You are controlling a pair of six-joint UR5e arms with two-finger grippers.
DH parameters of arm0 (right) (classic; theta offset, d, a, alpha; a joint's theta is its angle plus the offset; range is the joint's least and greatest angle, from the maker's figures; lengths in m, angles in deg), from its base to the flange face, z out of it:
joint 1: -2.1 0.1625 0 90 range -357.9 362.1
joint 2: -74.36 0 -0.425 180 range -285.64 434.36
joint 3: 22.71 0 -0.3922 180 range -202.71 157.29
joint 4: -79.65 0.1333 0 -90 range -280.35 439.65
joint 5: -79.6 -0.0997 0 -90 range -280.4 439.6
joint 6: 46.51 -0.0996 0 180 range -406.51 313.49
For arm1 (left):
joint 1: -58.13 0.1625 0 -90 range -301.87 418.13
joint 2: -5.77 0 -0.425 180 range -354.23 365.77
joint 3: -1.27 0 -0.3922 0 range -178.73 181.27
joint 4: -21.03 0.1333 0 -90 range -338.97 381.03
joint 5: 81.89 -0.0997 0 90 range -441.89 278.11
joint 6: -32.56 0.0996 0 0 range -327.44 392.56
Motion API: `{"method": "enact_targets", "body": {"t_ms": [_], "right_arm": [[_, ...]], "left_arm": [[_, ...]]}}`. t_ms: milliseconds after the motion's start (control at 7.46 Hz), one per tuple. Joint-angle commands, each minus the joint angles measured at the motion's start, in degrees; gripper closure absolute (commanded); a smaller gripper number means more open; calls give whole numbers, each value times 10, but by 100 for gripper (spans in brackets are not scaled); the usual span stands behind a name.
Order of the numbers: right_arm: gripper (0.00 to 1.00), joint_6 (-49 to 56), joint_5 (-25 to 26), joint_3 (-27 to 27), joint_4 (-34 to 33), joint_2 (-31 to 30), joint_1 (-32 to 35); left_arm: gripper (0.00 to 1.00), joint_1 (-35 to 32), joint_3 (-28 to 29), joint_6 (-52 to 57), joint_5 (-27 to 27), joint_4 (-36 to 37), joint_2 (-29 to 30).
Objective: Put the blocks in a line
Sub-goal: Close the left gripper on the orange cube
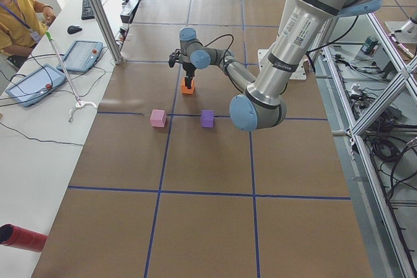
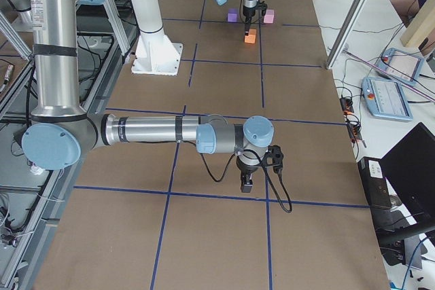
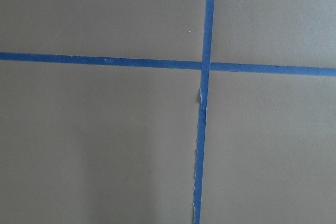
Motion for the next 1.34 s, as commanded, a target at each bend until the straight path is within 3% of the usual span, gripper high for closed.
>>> {"method": "enact_targets", "body": {"t_ms": [0,804,1072,1206], "right_arm": [[0,0,0,0,0,0,0],[0,0,0,0,-1,0,0],[0,0,0,0,-1,0,0],[0,0,0,0,-1,0,0]], "left_arm": [[0,1,24,-1,2,-15,10],[5,-1,79,-1,-1,-63,20],[25,-1,80,-2,-1,-64,27],[41,-1,79,-7,0,-64,28]]}}
